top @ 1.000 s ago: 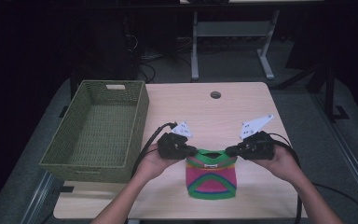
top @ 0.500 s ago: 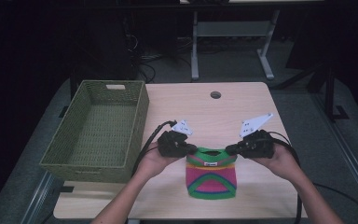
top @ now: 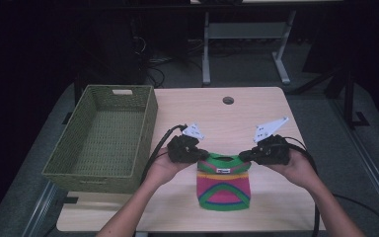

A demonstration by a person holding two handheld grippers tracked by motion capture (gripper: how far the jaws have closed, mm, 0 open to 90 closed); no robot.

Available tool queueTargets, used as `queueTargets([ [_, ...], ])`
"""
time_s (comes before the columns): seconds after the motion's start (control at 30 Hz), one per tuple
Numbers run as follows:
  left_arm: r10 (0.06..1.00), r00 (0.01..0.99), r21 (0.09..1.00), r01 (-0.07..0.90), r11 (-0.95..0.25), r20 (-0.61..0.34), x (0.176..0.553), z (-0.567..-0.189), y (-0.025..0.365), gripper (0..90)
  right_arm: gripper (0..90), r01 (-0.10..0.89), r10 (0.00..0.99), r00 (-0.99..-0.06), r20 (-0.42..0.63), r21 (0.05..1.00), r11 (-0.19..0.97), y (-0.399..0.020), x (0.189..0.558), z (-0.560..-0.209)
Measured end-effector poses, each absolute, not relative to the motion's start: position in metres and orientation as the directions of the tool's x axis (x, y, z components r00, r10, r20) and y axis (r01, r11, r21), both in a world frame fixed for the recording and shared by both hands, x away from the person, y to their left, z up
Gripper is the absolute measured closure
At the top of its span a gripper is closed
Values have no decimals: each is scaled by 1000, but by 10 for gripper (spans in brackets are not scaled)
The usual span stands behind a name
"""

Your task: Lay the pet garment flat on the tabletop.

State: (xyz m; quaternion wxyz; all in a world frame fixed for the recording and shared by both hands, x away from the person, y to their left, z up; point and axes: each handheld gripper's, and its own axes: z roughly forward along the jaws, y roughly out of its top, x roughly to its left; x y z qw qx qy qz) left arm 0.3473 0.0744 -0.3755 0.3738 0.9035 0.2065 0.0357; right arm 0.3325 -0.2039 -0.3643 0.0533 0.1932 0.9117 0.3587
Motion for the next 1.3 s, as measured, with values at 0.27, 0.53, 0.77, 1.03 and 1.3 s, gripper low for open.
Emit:
queueTargets([
  [0.27, 410, 908, 689, 353, -632, -89, 351, -373, 72, 848, 857, 317, 396, -917, 39, 673, 669, -206, 337, -364],
  [0.53, 422, 901, 694, 366, -620, -99, 355, -374, 72, 848, 857, 329, 406, -913, 43, 668, 668, -206, 341, -363],
  [0.77, 435, 894, 694, 381, -611, -107, 360, -374, 73, 846, 857, 335, 412, -910, 45, 665, 667, -204, 346, -362],
  [1.03, 457, 881, 697, 405, -591, -124, 369, -375, 70, 844, 855, 346, 424, -904, 48, 663, 664, -206, 353, -363],
  [1.3, 472, 873, 697, 416, -584, -125, 378, -374, 65, 842, 855, 375, 451, -890, 64, 665, 646, -211, 362, -365],
])
